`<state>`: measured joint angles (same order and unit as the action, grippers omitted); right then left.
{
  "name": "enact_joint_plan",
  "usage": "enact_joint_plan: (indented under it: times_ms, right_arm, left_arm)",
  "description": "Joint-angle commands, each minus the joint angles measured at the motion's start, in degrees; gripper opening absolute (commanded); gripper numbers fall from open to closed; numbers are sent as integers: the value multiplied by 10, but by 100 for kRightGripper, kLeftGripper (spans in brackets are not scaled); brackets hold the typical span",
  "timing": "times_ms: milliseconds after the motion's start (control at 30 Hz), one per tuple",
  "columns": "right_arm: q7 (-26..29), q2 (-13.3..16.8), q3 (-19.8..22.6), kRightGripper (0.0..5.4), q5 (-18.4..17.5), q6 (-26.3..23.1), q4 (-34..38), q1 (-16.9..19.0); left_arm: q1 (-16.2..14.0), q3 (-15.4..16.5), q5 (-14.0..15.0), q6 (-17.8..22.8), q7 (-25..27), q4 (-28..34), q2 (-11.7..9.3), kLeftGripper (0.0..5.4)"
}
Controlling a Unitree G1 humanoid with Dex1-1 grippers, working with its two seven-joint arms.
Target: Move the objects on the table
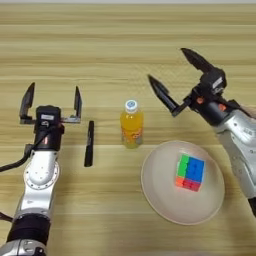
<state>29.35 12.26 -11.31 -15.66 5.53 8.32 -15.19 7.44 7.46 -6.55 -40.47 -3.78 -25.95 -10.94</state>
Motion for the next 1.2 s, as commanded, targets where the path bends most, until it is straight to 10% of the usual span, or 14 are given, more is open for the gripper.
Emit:
enact_joint_plan:
  times_ms: [33, 667, 1200]
  right_arm:
    - [19, -1, -30, 540, 12, -50, 3, -21]
    - [17, -51, -77, 540, 109, -126, -178, -95]
    - [38, -69, -80, 540, 151, -93, -308, -111]
  left_arm:
    - [4, -4, -6, 4, -4, -6, -2, 538]
    - [1, -9, -11, 2, -12, 1, 6, 538]
    - [4, -14, -14, 1, -20, -4, 7, 538]
